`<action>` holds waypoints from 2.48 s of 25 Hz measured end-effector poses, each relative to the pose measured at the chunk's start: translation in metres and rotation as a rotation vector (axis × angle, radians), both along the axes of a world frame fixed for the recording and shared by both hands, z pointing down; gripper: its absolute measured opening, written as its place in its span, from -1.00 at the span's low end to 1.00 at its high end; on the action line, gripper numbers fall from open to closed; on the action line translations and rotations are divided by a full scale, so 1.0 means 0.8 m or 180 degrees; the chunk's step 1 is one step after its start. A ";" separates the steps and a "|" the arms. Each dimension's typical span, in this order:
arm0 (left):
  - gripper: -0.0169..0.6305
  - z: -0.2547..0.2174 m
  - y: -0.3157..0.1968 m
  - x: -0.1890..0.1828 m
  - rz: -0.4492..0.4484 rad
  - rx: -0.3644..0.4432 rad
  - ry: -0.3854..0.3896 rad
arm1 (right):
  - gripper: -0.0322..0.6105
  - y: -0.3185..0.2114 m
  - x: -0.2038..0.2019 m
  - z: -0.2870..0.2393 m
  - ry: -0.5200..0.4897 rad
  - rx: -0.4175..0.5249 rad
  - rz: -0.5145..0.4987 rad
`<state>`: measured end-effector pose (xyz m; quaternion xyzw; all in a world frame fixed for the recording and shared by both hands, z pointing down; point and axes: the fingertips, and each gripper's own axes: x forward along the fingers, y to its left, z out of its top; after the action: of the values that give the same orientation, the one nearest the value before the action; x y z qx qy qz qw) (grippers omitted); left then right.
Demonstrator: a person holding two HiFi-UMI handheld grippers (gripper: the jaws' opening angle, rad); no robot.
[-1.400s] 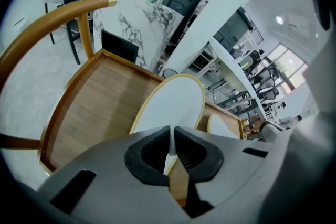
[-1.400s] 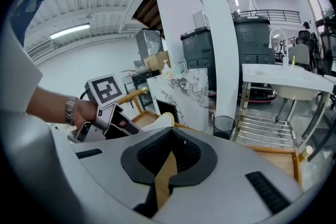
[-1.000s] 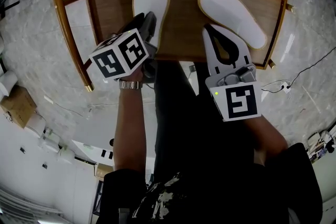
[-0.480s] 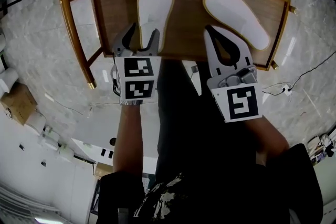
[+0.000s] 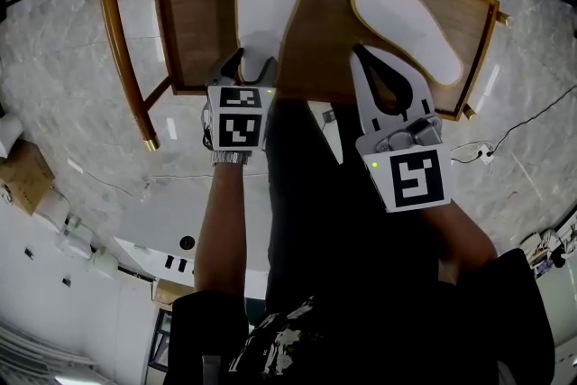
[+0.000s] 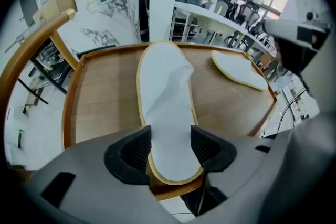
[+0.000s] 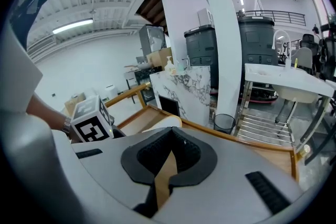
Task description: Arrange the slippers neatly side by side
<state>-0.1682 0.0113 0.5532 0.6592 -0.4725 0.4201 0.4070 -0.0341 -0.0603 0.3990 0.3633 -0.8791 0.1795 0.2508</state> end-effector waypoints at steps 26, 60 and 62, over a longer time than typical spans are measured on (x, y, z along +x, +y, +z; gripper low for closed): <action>-0.23 -0.001 -0.003 0.069 -0.0319 0.0042 0.0164 | -0.90 0.001 0.015 0.002 -0.0046 -0.0022 0.0050; -0.94 -0.062 -0.032 0.080 0.0586 0.0443 0.0003 | -0.90 0.016 0.184 0.093 0.0629 -0.0014 0.0337; -0.94 -0.066 -0.027 0.086 0.0650 0.0472 0.0066 | -0.65 0.018 0.189 0.100 0.0698 -0.0040 0.0211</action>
<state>-0.0990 -0.0106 0.5006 0.7365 -0.4284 0.4164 0.3171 0.1174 -0.0458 0.4788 0.4080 -0.8328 0.1524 0.3418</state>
